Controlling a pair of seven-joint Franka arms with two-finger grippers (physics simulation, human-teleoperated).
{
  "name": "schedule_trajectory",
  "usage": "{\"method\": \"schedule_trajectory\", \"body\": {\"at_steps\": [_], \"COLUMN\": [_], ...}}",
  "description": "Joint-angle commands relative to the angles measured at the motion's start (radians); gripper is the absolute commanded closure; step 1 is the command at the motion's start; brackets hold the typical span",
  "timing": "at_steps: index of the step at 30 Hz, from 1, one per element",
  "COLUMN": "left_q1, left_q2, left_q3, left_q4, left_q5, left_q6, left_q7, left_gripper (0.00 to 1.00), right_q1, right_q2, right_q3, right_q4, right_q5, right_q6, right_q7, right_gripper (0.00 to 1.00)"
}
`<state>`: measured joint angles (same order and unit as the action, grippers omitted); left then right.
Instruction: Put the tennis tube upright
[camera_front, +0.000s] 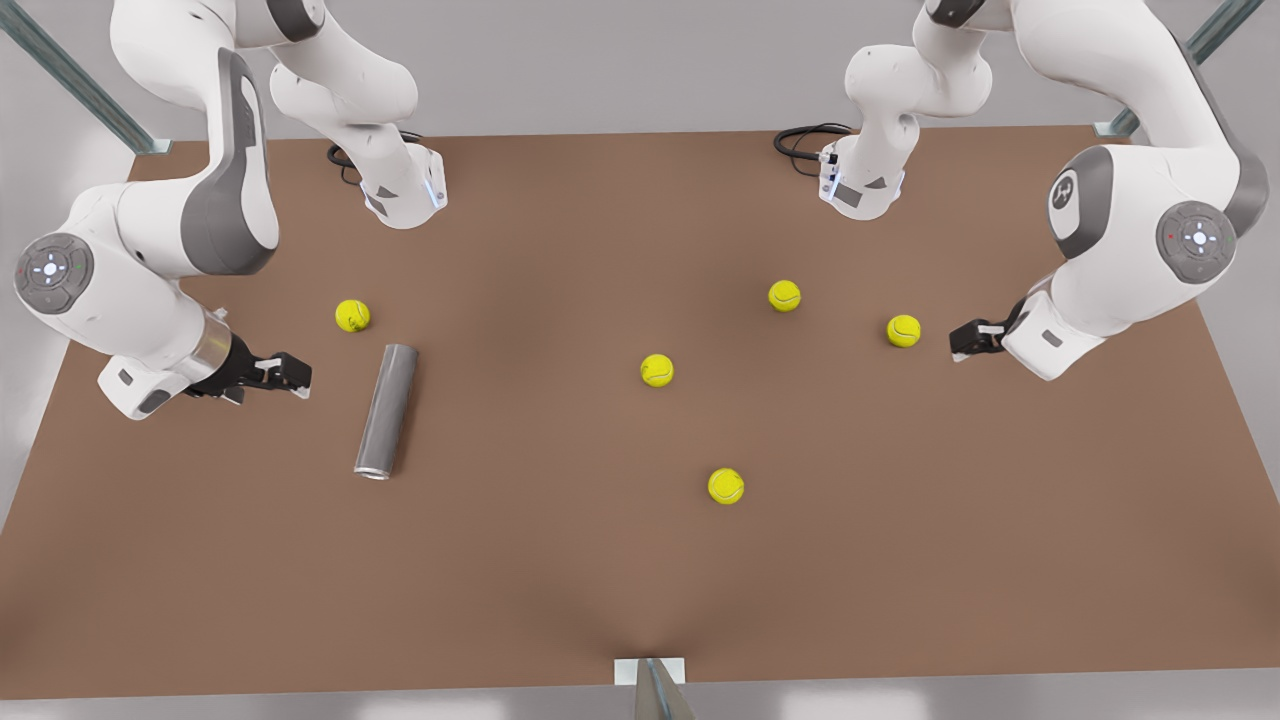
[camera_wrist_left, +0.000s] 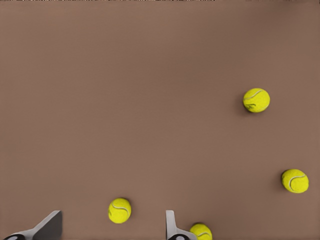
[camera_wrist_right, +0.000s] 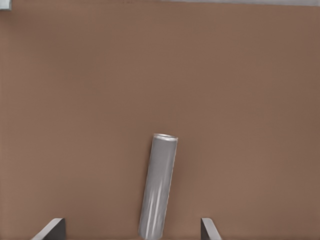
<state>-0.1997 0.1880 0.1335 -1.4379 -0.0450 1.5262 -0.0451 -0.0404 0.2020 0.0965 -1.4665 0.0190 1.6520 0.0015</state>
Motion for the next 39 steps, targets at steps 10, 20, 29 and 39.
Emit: {"method": "schedule_trajectory", "body": {"at_steps": [10, 20, 29, 39], "left_q1": [0.005, 0.020, 0.051, 0.051], "left_q2": [0.004, 0.010, 0.022, 0.031], "left_q3": [-0.002, -0.003, -0.040, -0.040], "left_q4": [0.001, -0.001, -0.001, -0.004], "left_q5": [0.001, 0.001, 0.004, 0.004], "left_q6": [0.014, 0.008, 0.003, 0.002], "left_q7": [0.041, 0.041, 0.039, 0.031], "left_gripper": [0.00, 0.00, 0.00, 0.00], "right_q1": [-0.021, -0.021, -0.007, -0.006], "right_q2": [0.097, 0.212, 0.257, 0.275], "right_q3": [0.003, -0.003, -0.001, -0.001], "right_q4": [-0.637, -0.640, -0.652, -0.650], "right_q5": [-0.007, -0.001, -0.001, -0.001], "right_q6": [0.600, 0.681, 0.669, 0.669], "right_q7": [0.442, 0.551, 0.532, 0.474], "right_gripper": [0.00, 0.00, 0.00, 0.26]}}
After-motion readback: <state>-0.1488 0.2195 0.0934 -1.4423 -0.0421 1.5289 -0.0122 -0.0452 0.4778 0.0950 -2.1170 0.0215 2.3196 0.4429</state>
